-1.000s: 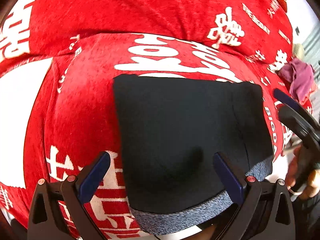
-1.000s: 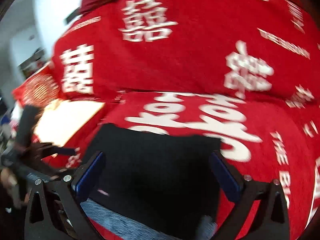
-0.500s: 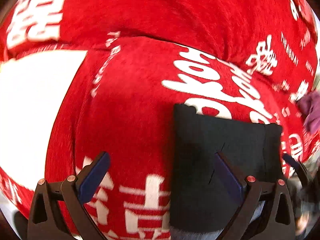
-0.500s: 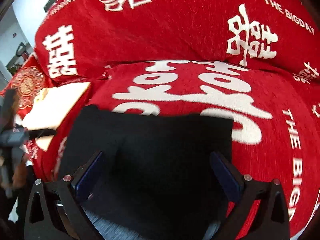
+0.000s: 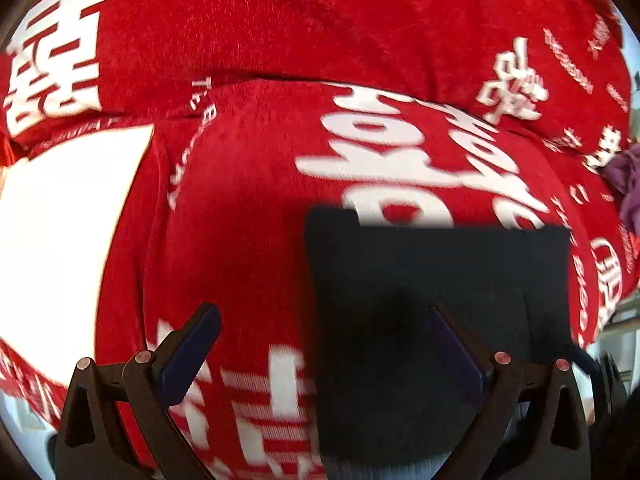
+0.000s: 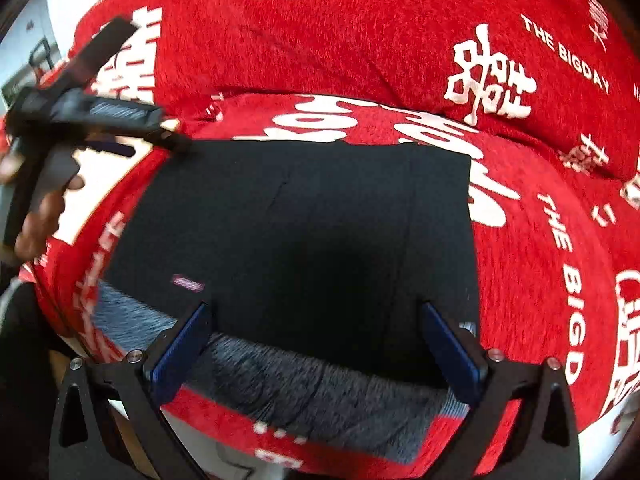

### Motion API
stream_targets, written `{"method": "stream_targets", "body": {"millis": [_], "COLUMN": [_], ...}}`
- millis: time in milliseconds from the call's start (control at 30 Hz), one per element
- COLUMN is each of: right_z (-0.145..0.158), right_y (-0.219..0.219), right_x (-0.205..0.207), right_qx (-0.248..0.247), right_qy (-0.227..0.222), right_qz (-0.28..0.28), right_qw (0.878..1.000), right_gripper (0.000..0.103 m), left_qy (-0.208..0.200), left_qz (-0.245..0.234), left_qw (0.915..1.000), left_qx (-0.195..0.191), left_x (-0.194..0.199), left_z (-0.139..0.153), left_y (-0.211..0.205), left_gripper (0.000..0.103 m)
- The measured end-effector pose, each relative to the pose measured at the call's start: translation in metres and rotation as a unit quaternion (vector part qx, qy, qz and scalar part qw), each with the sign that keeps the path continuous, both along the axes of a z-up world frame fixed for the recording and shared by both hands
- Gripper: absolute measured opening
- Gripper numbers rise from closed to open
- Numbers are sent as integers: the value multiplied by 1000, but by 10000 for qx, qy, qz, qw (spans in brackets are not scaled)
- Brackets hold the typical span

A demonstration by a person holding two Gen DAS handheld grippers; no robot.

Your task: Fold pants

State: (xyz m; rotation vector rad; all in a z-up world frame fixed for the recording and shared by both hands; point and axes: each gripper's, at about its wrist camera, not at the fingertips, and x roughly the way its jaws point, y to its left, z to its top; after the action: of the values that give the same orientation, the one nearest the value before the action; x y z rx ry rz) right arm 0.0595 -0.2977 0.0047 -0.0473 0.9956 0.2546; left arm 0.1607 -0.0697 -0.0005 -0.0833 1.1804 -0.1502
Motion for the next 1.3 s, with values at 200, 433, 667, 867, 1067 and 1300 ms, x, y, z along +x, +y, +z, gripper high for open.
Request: {"method": "stream_targets", "body": {"millis": [200, 433, 667, 867, 1067, 1300], "right_z": [-10, 4, -10, -16, 5, -1], "right_y": [2, -6, -9, -17, -16, -56], "right_x": [-12, -38, -37, -36, -33, 5], "right_qx": [-95, 503, 485, 652, 637, 687], "right_qy": [-149, -171, 43, 94, -35, 163], "right_qz": [62, 215, 65, -63, -107, -751], "right_qw": [9998, 9984, 9988, 9978, 9979, 9947], "right_gripper": [103, 103, 103, 103, 103, 103], "left_qy": [297, 94, 127, 309, 67, 165], "left_qz": [71, -301, -67, -254, -422, -564], "left_qw": [9995, 9989, 9999, 9991, 9989, 9982], "left_qx": [76, 342, -84, 103, 178, -119], "left_x": [-14, -55, -68, -72, -75, -60], "left_z": [-31, -24, -20, -40, -21, -21], "left_y": [-5, -12, -2, -11, -21, -29], "left_gripper": [103, 103, 103, 103, 103, 103]}}
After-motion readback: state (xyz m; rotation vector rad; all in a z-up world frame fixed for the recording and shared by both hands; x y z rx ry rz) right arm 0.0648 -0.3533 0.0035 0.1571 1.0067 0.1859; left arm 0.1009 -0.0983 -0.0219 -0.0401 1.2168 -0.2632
